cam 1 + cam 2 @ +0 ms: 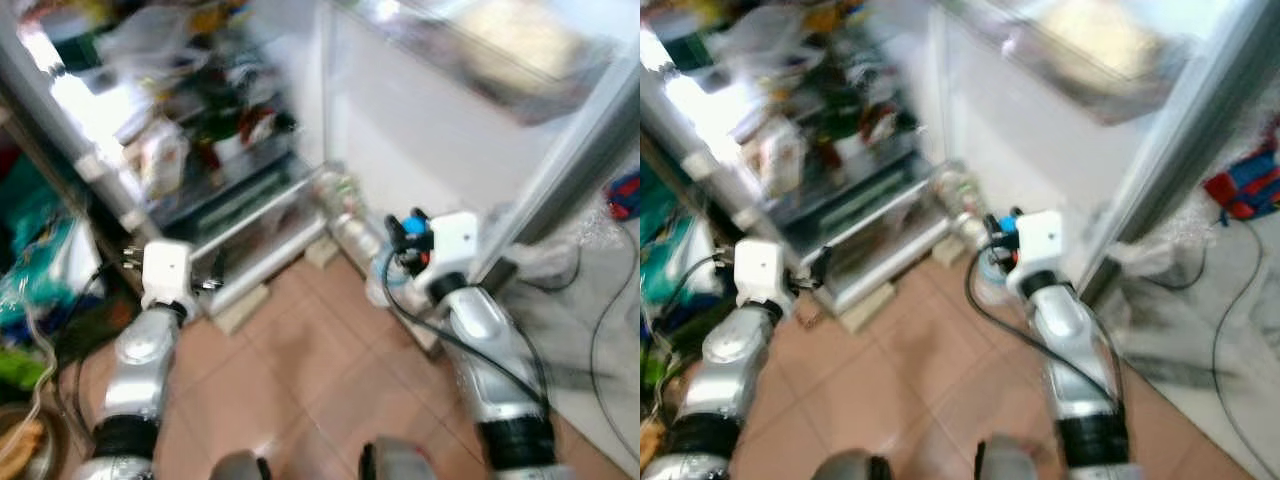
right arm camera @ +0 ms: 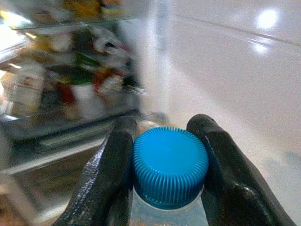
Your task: Restocking fridge
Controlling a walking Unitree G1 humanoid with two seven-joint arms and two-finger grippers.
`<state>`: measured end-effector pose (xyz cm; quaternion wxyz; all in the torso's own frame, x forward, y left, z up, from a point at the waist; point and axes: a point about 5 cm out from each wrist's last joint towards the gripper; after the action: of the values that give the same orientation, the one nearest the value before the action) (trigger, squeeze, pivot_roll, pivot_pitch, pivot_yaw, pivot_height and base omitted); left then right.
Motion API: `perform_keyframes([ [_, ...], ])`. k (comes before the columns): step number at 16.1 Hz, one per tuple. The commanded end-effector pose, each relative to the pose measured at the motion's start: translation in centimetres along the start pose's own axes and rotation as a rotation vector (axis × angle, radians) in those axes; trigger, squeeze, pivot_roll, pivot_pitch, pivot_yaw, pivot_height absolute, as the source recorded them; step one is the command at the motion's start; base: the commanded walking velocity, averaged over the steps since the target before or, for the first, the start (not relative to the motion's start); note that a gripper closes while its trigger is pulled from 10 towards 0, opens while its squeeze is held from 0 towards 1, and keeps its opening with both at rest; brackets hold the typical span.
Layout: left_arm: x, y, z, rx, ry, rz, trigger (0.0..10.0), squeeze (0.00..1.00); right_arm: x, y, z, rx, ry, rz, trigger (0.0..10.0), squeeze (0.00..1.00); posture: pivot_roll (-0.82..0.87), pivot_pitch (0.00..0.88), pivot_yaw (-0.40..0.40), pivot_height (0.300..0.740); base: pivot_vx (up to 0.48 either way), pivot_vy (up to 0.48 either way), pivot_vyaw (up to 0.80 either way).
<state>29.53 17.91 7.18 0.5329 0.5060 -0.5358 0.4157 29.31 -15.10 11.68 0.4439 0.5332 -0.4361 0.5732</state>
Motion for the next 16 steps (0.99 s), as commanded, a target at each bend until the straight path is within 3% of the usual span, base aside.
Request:
perform_keyframes([
  [1, 0.1, 0.2, -0.7, 0.014, -0.013, -0.004, 10.0, 0.00, 0.9, -0.3, -0.2, -0.006, 0.004, 0.050, 10.0, 0.00, 0.00, 0.110, 0.031, 0.740, 0.424, 0.000, 0.00],
  [4, 0.1, -0.1, -0.4, 0.024, 0.017, -0.024, 10.0, 0.00, 0.9, -0.4, -0.3, -0.003, 0.004, 0.059, 10.0, 0.00, 0.00, 0.108, 0.031, 0.740, 0.318, 0.250, 0.00],
  [7, -0.2, 0.1, 0.0, 0.015, 0.015, -0.039, 10.0, 0.00, 0.8, -0.4, -0.3, -0.005, 0.005, 0.063, 10.0, 0.00, 0.00, 0.111, 0.028, 0.740, 0.000, 0.453, 0.00],
  [12, -0.2, 0.0, 0.2, 0.019, 0.018, -0.044, 10.0, 0.00, 0.9, -0.5, -0.2, -0.006, 0.013, 0.069, 10.0, 0.00, 0.00, 0.110, 0.023, 0.740, 0.000, 0.000, 0.00],
  [16, -0.3, -0.1, 0.4, 0.002, 0.020, -0.054, 10.0, 0.00, 0.9, -0.5, -0.1, -0.010, 0.020, 0.070, 10.0, 0.00, 0.00, 0.113, 0.022, 0.740, 0.000, 0.475, 0.00],
])
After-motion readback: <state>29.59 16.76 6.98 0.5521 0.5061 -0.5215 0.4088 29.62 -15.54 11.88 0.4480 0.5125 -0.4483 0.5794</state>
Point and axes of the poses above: a point about 5 cm out from each wrist's last joint towards the gripper, its own y axis pointing back from the gripper into the wrist, its own x axis along the axis of the wrist's last joint, z = x × y, and after that the axes turned 1 degree about -y, right-handed
